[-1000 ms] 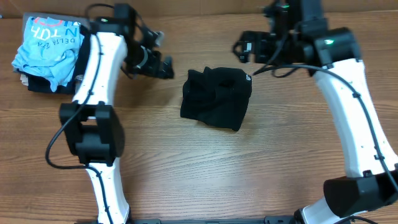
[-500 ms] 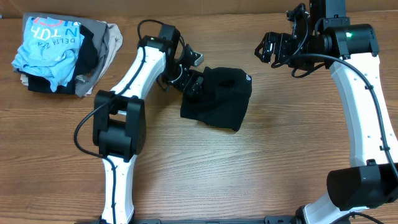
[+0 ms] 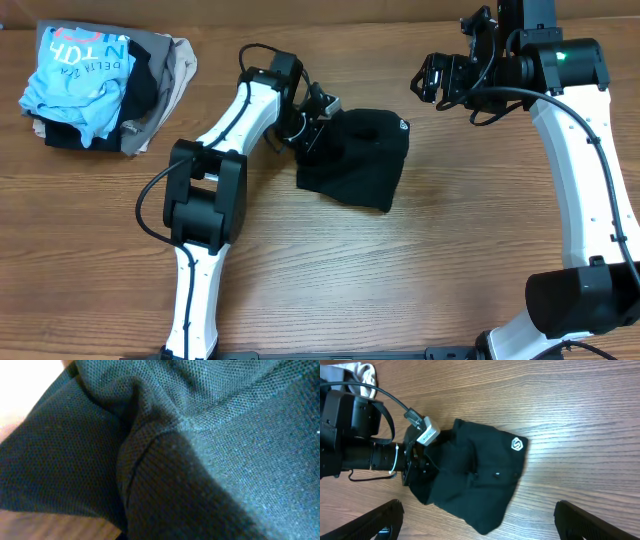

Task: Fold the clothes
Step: 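Grasp the folded black bundle with the left gripper and lift it, then carry the bundle with the left gripper and place it on the clothes pile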

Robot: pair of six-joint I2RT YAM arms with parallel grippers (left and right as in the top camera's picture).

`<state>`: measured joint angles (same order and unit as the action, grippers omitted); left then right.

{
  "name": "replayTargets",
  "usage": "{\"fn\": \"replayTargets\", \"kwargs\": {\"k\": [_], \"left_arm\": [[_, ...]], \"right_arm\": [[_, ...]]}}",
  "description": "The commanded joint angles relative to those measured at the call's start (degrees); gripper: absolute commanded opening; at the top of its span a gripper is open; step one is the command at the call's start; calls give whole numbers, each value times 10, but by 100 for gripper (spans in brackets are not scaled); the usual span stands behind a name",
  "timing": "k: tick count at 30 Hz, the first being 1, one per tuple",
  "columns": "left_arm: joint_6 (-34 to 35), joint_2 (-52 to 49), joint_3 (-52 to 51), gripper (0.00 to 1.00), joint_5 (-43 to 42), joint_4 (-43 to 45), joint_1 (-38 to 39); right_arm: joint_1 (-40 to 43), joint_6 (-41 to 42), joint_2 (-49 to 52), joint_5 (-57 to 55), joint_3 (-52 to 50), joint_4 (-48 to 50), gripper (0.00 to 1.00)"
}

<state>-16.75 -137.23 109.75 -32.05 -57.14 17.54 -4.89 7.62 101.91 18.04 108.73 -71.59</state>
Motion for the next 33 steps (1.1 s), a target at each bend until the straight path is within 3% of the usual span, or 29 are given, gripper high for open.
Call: {"fn": "replayTargets", "kwargs": {"k": [1,5,10,17,24,33], "left_arm": [[53,-2,33,4,-70,-17,-7],[74,22,119,4,-143,-76,-57],[130,64,228,4,-155,-130,-125],[212,142,302,4,-158,-105,-212],[311,198,312,4,-63,-48,-316],[396,183,310,4,-5,3,-416]], "right_arm": [[1,-4,-2,-18,0,-2,100],[2,-4,-2,-20,0,-3,100],[2,-4,-2,-20,0,-3,100],[2,-4,-2,-20,0,-5,100],[2,-4,-2,-20,0,-16,100],[1,-6,-2,-20,0,-31,100]]}}
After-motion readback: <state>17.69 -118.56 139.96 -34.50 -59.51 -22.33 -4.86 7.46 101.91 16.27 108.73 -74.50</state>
